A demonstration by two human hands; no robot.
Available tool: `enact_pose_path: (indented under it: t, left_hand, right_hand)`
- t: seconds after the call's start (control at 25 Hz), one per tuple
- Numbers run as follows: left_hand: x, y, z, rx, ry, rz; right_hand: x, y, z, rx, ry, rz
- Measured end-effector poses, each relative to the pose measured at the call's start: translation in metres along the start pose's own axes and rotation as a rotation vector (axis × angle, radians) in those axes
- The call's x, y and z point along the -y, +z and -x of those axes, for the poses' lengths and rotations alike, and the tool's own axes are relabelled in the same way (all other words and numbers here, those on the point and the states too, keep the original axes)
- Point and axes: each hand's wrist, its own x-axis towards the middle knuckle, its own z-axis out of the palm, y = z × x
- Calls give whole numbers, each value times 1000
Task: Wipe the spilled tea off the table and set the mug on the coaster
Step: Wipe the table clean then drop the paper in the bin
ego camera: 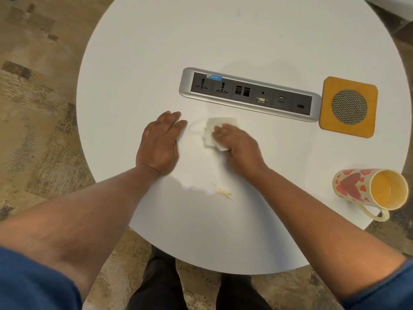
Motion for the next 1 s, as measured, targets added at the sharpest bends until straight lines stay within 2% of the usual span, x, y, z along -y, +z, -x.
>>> enact_pose_path:
  t: [0.12,0.24,0.36,0.48,0.56,0.68,0.8,0.88,1.0]
  left_hand:
    - [-1,-2,-1,8,-5,0]
    - [-2,-4,-1,10,-6,1]
    - [-3,-4,-1,18,-6,0]
    - [-4,-3,-2,25,-16,-5]
    - [-4,-3,-1,23,-26,-6]
    - [-4,-2,-1,10,-18,-2]
    - [-3,-1,-1,4,-14,-5]
    - [-2,0,-1,-5,-13,-5]
    - [-2,0,-1,-13,-9,-5]
  right_hand:
    - [15,8,18,147,-199,-61]
    - [21,14,49,263,-316,-150]
    - [14,6,79,368,-322,-163]
    - [4,-7,107,403,-305,-155]
    - [1,-14,122,402,-202,-215]
    - [-3,-29,129,337,279,-577]
    - [-9,-42,122,59,567,-826]
    - [-15,-43,116,-87,633,-688]
    - [-19,-38,112,-233,524,-267]
